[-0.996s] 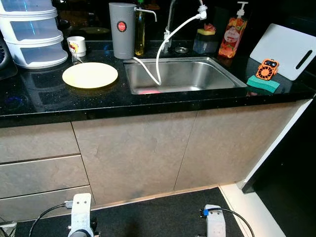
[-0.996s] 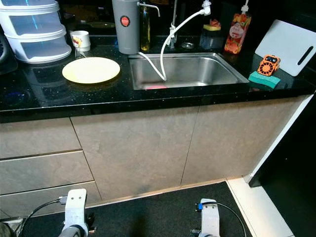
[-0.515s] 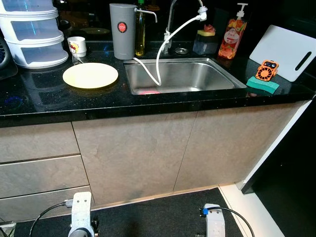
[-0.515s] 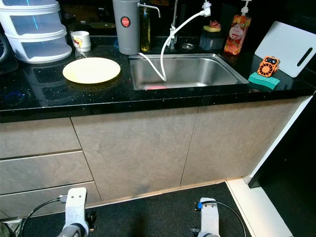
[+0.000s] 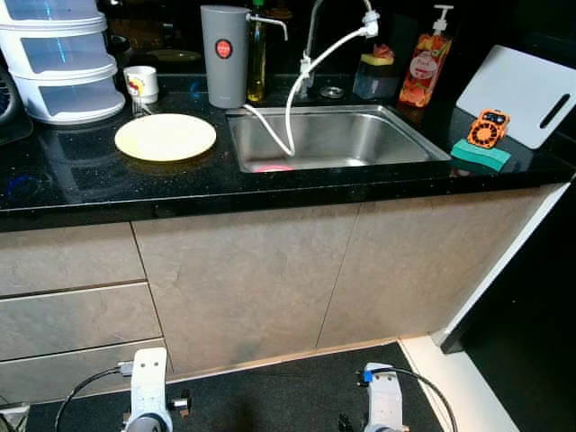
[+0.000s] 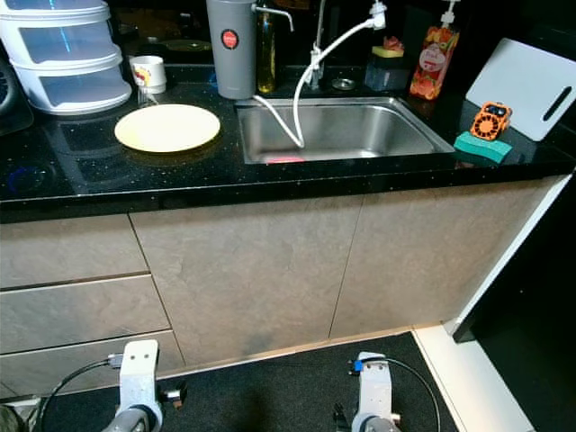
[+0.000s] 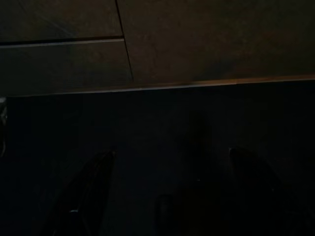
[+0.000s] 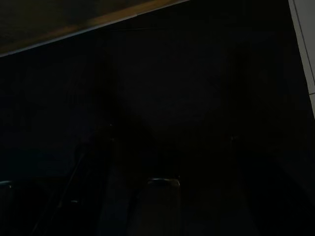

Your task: Kitchen organization

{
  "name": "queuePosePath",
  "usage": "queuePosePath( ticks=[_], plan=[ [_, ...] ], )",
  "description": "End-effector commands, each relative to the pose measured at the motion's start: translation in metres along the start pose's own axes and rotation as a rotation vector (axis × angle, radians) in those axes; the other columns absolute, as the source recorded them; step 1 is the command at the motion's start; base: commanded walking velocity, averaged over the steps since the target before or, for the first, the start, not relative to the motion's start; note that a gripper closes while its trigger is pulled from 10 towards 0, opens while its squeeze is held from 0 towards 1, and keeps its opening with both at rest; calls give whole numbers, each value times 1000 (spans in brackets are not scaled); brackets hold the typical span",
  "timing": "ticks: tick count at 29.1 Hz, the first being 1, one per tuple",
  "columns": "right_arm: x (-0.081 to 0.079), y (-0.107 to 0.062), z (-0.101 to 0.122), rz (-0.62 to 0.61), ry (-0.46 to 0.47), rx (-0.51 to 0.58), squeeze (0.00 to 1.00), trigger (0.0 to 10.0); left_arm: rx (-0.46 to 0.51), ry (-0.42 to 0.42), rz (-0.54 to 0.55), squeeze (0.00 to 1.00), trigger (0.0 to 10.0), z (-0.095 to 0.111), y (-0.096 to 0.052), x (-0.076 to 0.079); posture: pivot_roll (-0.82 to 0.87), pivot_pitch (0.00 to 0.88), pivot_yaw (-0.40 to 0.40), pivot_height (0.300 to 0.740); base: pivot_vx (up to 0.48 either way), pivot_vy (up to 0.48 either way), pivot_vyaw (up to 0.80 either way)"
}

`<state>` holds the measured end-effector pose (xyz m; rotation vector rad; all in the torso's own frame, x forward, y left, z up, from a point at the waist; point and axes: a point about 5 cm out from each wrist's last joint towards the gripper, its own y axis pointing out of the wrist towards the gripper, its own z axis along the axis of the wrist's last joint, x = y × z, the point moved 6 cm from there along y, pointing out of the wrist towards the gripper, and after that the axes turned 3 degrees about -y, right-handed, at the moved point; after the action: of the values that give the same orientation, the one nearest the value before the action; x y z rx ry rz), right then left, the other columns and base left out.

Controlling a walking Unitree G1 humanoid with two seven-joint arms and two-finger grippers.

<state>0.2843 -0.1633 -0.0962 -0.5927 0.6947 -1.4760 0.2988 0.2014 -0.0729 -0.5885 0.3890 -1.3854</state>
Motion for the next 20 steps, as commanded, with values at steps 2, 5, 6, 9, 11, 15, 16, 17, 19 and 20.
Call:
queuePosePath(
  ticks=[2, 5, 6, 9, 11, 15, 16, 17, 19, 20],
  plan=[
    [3, -1, -7, -6, 6, -25, 408, 10000, -36, -42, -20, 502, 0, -9, -1, 7, 54, 80, -33, 740, 0, 0, 0],
    [3, -1, -7, -7, 7, -30, 0, 2471, -39, -44, -19, 0, 0, -10, 0, 7, 54, 80, -33, 740, 0, 0, 0],
    [3, -1, -7, -7, 7, -30, 0, 2471, -39, -44, -19, 0, 0, -10, 0, 7, 54, 80, -33, 740, 0, 0, 0],
    [4, -1, -8, -12, 6, -33, 0, 0, -46, -42, -15, 0, 0, -12, -1, 6, 53, 86, -28, 740, 0, 0, 0],
    [4, -1, -8, -14, 7, -34, 0, 0, -49, -43, -14, 0, 0, -12, -1, 6, 53, 86, -28, 740, 0, 0, 0],
    [3, -1, -10, -8, 32, -41, 0, 0, -76, -64, 6, 0, 0, -16, -1, 3, 52, 87, -29, 740, 0, 0, 0],
    [3, -1, -10, -8, 32, -41, 0, 0, -76, -64, 6, 0, 0, -16, -1, 3, 52, 87, -29, 740, 0, 0, 0],
    [2, -1, -12, -6, 56, -50, 0, 0, -82, -41, 0, 0, 0, -16, -1, 4, 52, 87, -29, 740, 0, 0, 0],
    [1, -1, -13, -2, 73, -56, 0, 0, -82, -18, -6, 0, 0, -16, -1, 4, 52, 87, -29, 740, 0, 0, 0],
    [1, -1, -13, 0, 68, -58, 0, 0, -81, -7, -18, 0, 0, -16, -1, 5, 55, 85, -31, 740, 0, 0, 0]
  ],
)
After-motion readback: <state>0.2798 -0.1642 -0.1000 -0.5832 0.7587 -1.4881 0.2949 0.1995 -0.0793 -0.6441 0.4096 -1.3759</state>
